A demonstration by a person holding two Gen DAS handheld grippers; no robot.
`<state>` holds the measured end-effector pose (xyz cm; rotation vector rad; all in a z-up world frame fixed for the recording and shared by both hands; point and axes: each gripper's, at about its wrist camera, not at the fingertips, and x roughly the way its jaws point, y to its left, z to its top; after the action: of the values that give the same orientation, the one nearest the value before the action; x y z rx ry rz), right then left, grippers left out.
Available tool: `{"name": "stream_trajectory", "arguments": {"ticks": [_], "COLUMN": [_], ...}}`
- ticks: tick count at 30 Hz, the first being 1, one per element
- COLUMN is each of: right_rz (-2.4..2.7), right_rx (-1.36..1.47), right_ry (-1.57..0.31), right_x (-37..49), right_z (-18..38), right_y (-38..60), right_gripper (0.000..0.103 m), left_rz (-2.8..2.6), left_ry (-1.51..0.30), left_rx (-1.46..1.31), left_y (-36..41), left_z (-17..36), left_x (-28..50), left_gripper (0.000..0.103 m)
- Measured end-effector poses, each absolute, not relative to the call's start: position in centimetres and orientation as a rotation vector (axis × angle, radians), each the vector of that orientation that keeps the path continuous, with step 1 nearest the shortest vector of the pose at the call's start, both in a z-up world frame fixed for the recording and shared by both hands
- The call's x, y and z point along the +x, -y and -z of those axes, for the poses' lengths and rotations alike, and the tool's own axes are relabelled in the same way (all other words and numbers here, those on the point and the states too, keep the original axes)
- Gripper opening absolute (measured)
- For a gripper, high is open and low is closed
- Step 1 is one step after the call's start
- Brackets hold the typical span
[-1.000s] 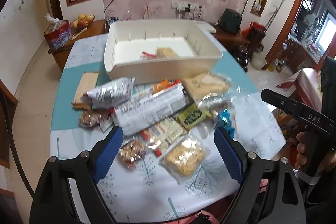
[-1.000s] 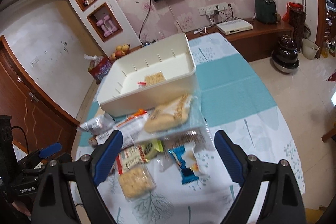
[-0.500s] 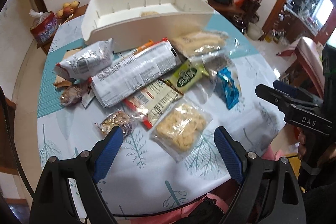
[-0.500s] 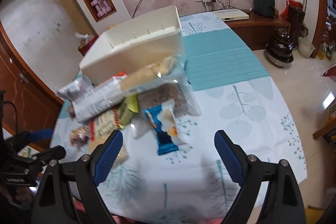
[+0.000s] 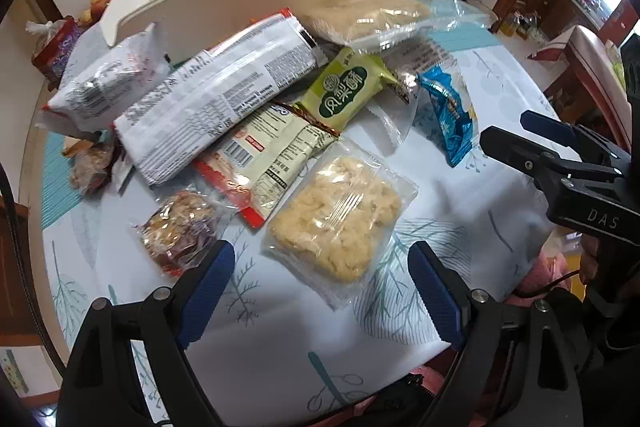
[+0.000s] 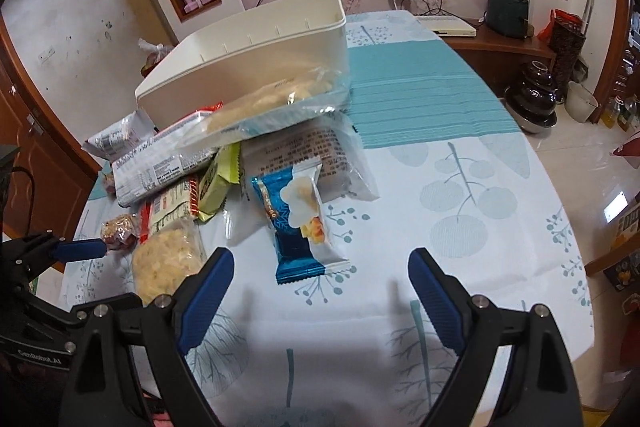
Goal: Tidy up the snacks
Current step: 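Grasp the clear puffed snack bag with the left gripper while the right gripper grasps the blue-wrapped cake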
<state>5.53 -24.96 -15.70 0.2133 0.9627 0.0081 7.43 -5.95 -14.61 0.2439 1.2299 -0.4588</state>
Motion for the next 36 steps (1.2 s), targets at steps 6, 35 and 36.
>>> {"name": "stream_trajectory", "arguments": {"ticks": [6,35,36], "right_rz": [-0.024,-0.055,-0.05], "right_rx": [0.203,0.19,0.188], "right_ry": [-0.994,-1.014,-1.012], "right_x": [6.4,8.5,8.6], "right_z": [16.9,18.4,18.4], "right_y": [24.8,24.3,24.3], "right_gripper": [0.087,0.07,0.069], "left_rz": [0.469,0.47,0.471], "left_ry": [-1.266,-1.282,-1.281], "left_rx": [0.282,0.354,0.354], "left_y": [7.3,13.0,13.1], "left_z": [16.2,19.7,19.7], "left_x": [8.3,11.4,11.4], "left_gripper": [0.088,0.075,0.074]}}
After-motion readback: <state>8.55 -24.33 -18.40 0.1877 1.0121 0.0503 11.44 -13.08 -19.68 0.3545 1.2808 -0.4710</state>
